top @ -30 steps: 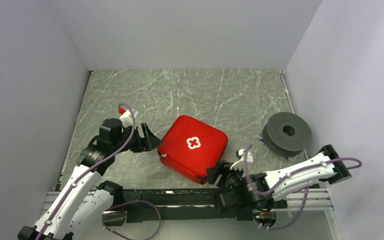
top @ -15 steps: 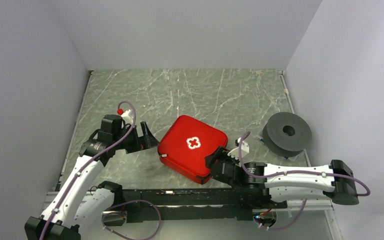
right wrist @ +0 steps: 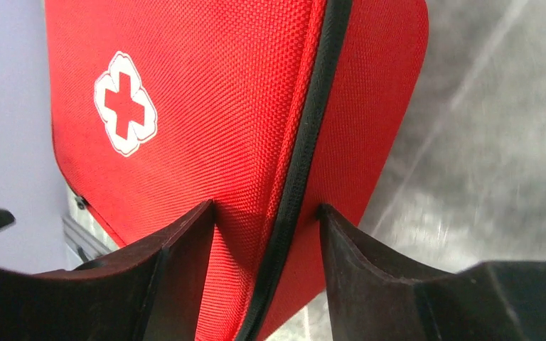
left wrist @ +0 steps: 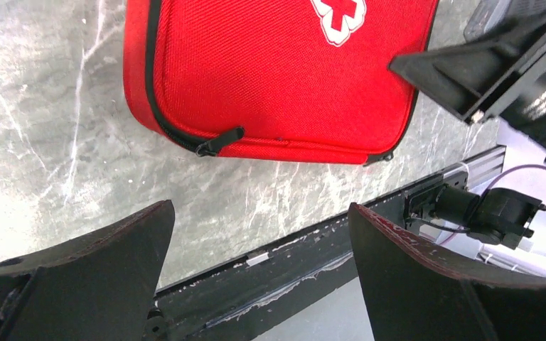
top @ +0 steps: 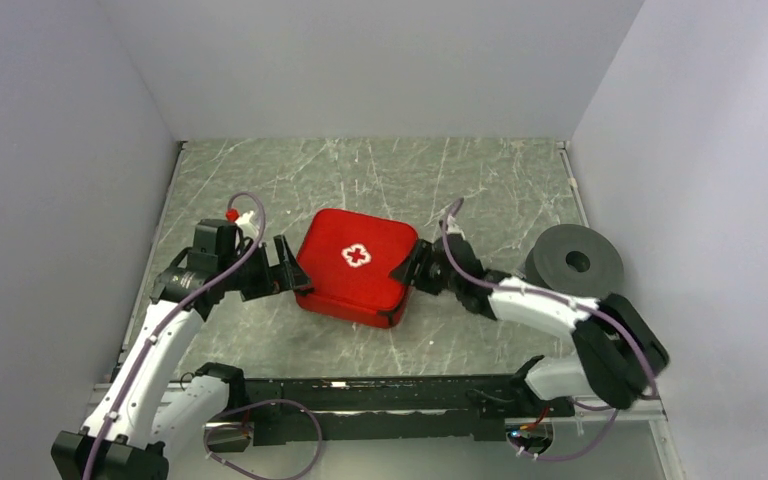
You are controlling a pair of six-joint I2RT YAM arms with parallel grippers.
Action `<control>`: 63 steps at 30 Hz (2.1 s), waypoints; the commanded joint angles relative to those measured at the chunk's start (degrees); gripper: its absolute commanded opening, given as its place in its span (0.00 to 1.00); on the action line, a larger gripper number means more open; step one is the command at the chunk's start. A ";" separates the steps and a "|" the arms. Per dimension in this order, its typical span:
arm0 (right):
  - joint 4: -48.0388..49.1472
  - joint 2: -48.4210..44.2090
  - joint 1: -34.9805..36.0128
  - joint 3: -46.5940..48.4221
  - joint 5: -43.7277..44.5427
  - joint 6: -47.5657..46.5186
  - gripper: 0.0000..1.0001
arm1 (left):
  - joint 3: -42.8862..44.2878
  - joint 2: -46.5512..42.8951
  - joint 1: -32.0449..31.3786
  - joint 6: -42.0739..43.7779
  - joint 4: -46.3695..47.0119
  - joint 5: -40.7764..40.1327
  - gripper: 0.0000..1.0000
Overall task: Organize the medicine kit
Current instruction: Adjust the medicine box at the center of the board, then zip the medicine box at the center of the board.
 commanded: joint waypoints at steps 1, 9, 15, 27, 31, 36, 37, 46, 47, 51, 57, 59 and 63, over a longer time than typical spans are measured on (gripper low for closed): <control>3.80 10.56 -7.03 9.68 -26.41 -23.87 0.46 | 3.20 3.38 1.56 2.55 0.13 -0.09 0.99; -13.64 27.89 -7.30 34.98 -28.96 -46.86 0.48 | 6.58 11.45 6.05 5.96 0.60 2.70 0.98; -17.56 26.58 -7.29 42.98 -24.20 -57.35 0.56 | 9.68 13.75 9.56 7.47 0.40 4.52 0.97; -6.44 -7.94 10.74 9.43 10.09 -68.91 0.64 | 5.77 13.73 9.89 4.72 7.79 10.16 0.96; 4.62 -17.41 18.35 -2.41 16.24 -75.18 0.64 | 6.59 15.32 9.66 4.86 8.89 11.05 0.96; 17.76 -21.25 24.19 -11.81 24.91 -83.94 0.71 | 7.18 19.10 6.56 3.68 11.23 10.31 0.95; 18.86 -19.97 24.72 -11.73 25.87 -84.79 0.70 | 7.40 19.81 6.01 3.35 11.78 10.12 0.95; 47.48 -2.11 30.32 -16.99 36.53 -95.79 0.65 | 6.84 23.26 5.24 3.32 13.41 11.25 0.94; 48.30 -0.41 30.73 -16.58 36.93 -96.48 0.65 | 6.75 23.61 5.24 3.67 13.39 11.42 0.94; 51.04 3.22 32.45 -15.95 38.15 -96.99 0.65 | 6.13 24.58 5.24 4.42 13.82 12.46 0.94; 57.77 13.27 34.48 -14.13 41.15 -98.84 0.65 | 6.53 26.50 5.31 5.73 13.96 13.06 0.93; 60.99 17.55 35.21 -13.00 42.10 -100.01 0.65 | 6.55 27.08 5.49 5.92 14.14 13.66 0.93; 65.08 23.75 36.10 -10.58 43.57 -99.61 0.64 | 6.26 27.61 5.79 6.35 14.29 14.35 0.93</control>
